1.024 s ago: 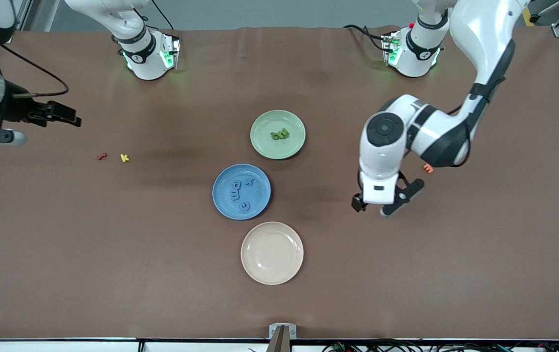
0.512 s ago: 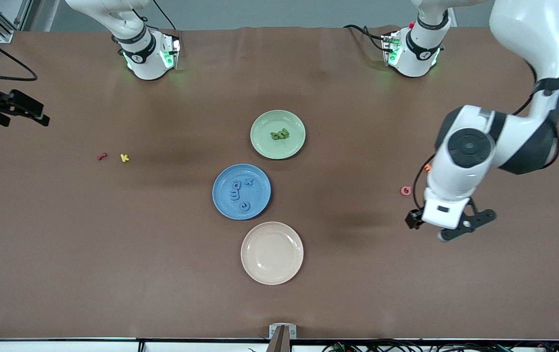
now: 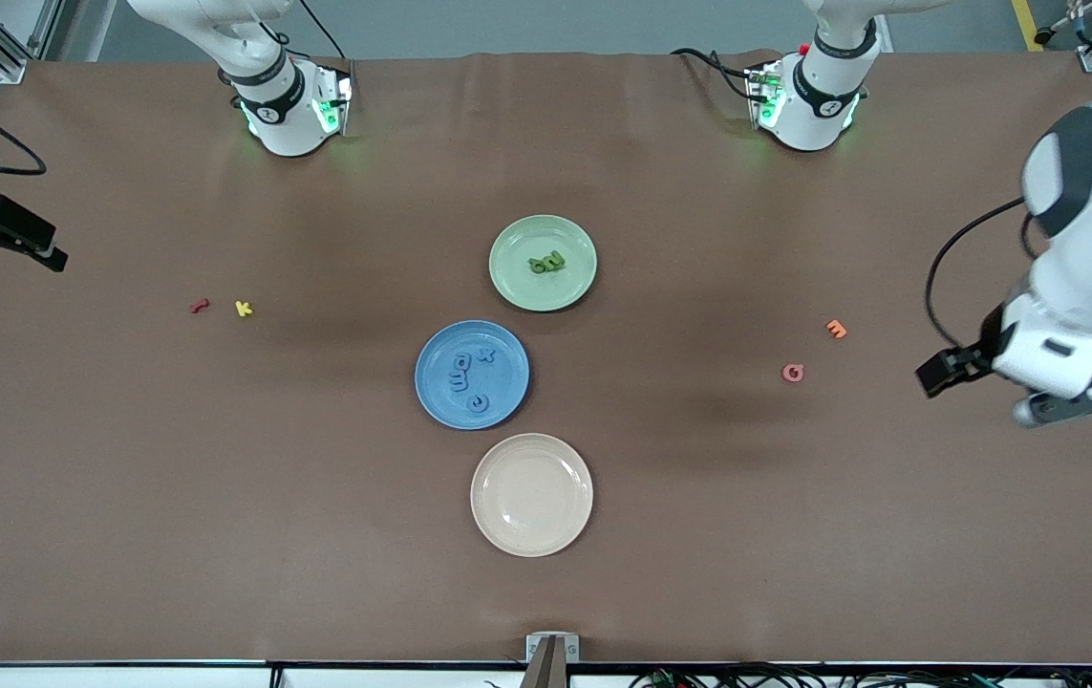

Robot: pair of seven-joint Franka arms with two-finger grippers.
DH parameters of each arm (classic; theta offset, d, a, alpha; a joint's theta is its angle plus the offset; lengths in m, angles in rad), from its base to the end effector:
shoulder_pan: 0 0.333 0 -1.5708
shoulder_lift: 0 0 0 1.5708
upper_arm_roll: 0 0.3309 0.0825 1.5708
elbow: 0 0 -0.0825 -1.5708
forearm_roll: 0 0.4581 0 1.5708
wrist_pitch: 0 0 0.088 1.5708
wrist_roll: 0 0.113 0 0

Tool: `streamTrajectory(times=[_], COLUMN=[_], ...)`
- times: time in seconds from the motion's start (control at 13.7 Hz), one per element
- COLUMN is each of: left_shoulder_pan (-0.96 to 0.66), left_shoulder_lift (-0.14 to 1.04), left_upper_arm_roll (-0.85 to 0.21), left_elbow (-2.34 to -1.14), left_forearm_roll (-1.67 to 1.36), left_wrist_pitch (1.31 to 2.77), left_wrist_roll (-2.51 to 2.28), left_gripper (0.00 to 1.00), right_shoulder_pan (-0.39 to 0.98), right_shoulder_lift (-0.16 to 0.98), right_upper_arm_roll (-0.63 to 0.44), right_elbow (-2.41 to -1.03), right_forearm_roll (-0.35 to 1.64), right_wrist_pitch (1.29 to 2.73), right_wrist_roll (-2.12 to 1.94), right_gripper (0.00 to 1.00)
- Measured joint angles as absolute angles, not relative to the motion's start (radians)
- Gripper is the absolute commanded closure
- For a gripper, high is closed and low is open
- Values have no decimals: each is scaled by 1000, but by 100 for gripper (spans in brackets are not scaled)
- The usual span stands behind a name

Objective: Sort letters by color into matching plates

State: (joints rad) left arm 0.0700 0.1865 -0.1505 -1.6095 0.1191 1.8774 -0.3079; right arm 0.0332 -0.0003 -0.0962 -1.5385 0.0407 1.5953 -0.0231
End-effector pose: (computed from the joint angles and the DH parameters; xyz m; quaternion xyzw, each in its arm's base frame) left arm 0.7030 -0.0401 0.5172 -0.9932 -0.0996 -0.0494 0.0347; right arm 0.6309 -0.0353 0.6536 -0.9992 0.0199 -0.0294 0.0191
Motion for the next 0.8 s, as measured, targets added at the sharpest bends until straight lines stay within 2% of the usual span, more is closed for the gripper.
streamTrajectory(times=[0.22,0.44,0.8], left_shoulder_pan=[68,64,51], left_shoulder_lift=[94,24,-84], left_upper_arm_roll=[-73,-62,-63], left_elbow=[-1610,-1611,-1638], left_forearm_roll=[21,9,9], left_wrist_pitch=[1730,1614,1549], left_wrist_roll=[-172,-143,-138], left_gripper=[0,0,0], right_shoulder_pan=[33,33,33], right_shoulder_lift=[22,24,24], right_upper_arm_roll=[-97,-97,-97], right_elbow=[-1502,-1493,-1490], right_forearm_roll=[41,41,41], right_wrist_pitch=[1600,1600,1600], right_wrist_roll=[-22,-22,-23], right_gripper=[0,0,0])
